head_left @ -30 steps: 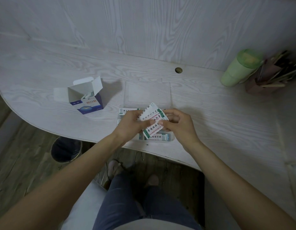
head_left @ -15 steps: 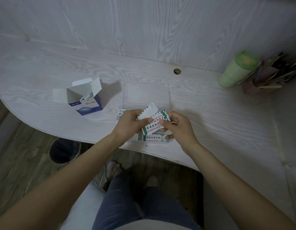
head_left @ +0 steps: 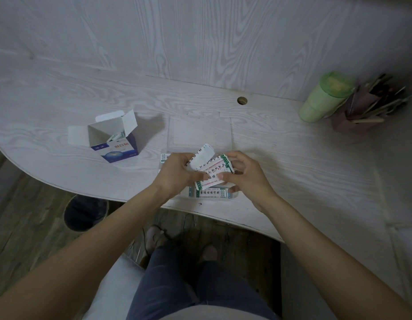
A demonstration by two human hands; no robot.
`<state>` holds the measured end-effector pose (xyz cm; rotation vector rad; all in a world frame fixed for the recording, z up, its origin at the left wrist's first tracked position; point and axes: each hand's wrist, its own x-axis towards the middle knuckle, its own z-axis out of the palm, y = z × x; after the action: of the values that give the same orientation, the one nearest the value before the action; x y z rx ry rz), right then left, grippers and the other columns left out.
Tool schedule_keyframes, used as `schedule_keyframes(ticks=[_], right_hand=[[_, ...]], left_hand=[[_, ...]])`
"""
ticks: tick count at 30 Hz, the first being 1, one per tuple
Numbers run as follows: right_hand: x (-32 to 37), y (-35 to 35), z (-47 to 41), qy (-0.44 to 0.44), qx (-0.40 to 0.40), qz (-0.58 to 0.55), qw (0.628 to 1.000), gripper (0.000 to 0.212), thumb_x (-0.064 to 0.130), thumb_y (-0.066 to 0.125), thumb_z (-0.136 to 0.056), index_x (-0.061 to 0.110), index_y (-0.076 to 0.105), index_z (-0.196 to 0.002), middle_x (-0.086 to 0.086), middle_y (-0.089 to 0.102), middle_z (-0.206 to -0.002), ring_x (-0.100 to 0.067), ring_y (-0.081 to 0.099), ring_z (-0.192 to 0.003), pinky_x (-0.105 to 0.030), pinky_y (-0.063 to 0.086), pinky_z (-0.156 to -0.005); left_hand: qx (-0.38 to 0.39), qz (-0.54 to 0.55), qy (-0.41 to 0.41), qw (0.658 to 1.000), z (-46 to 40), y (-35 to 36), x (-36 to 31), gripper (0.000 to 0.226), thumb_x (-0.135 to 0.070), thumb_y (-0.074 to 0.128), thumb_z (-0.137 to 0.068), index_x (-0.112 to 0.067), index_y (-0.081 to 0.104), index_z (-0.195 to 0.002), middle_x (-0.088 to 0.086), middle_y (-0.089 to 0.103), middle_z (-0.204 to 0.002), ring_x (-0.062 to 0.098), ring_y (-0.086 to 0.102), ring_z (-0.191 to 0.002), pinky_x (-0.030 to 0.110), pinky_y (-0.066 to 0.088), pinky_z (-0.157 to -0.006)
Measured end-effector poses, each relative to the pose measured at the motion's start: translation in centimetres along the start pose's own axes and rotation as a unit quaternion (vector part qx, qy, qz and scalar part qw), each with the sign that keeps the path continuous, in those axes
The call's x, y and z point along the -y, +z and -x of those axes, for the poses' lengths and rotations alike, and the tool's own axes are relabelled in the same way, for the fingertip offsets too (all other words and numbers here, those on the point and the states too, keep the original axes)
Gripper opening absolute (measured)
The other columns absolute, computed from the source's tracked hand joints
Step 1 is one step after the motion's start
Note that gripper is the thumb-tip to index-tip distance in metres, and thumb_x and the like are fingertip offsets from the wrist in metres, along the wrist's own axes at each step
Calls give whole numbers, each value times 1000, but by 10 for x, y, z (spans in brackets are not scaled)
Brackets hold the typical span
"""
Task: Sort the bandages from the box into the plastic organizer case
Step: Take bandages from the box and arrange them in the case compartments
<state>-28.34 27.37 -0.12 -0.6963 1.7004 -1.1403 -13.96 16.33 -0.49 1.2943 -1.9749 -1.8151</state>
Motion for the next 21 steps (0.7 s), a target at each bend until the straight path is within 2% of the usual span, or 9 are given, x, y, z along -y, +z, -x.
schedule_keyframes(ticks=[2, 4, 6, 8, 11, 13, 16, 21], right_hand=[[2, -1, 0, -37, 9, 40, 998, 41, 2, 67, -84, 26, 58, -116, 1, 69, -103, -10, 69, -76, -16, 47, -47], [3, 1, 1, -64, 3, 59, 996, 34, 2, 65, -86, 22, 59, -114, -1, 68, -99, -4, 67, -71, -10, 43, -45], [1, 2, 2, -80, -10, 74, 994, 27, 4, 63, -88, 22, 60, -108, -4, 68, -97, -1, 65, -63, -9, 42, -44], [-3, 4, 2, -88, -20, 92, 992, 22, 8, 63, -89, 27, 60, -99, -5, 69, -97, -5, 65, -61, -13, 42, -43], [-11, 6, 0, -73, -32, 101, 992, 19, 12, 63, -90, 30, 57, -90, -3, 69, -97, -9, 67, -64, -18, 45, -42], [-16, 5, -3, -54, -52, 86, 993, 15, 11, 62, -90, 25, 57, -92, -3, 68, -99, -5, 65, -59, -18, 46, -42], [-28, 5, -8, -30, -99, 70, 992, 13, 8, 62, -90, 19, 56, -95, -7, 67, -102, -2, 61, -53, -17, 45, -40], [-54, 9, -10, -15, -104, 122, 987, 15, 13, 62, -91, 26, 55, -90, -4, 67, -99, -6, 60, -56, -21, 49, -47]], left_hand=[[8, 0, 2, 1000, 0, -1, 1, 31, -3, 77, -74, -7, 69, -103, 8, 73, -97, 25, 70, -88, 46, 57, -80], [16, 1, 4, 1000, 0, 0, 1, 31, -4, 76, -76, -6, 69, -106, 8, 72, -98, 25, 70, -89, 45, 57, -80], [23, 9, 1, 1000, 0, 0, 2, 28, -6, 72, -80, -6, 67, -107, 9, 72, -100, 23, 69, -90, 42, 58, -80], [26, 11, 0, 1000, 1, 0, 3, 22, -10, 68, -84, -5, 66, -106, 9, 71, -98, 21, 68, -88, 37, 58, -79], [31, 18, 9, 999, 1, -2, 10, 19, -15, 62, -90, -2, 66, -103, 9, 71, -93, 16, 68, -82, 28, 59, -72], [23, 61, -5, 998, 1, -2, 15, 16, -14, 57, -93, -3, 64, -101, 5, 72, -88, 10, 70, -75, 21, 57, -66], [-17, 109, -28, 993, -2, -5, 24, 14, -13, 52, -96, -4, 64, -98, 8, 73, -86, 16, 72, -73, 24, 58, -67], [-40, 38, -31, 998, -6, -6, 35, 21, -16, 45, -99, 0, 59, -104, 5, 71, -89, 16, 69, -62, 21, 53, -54]])
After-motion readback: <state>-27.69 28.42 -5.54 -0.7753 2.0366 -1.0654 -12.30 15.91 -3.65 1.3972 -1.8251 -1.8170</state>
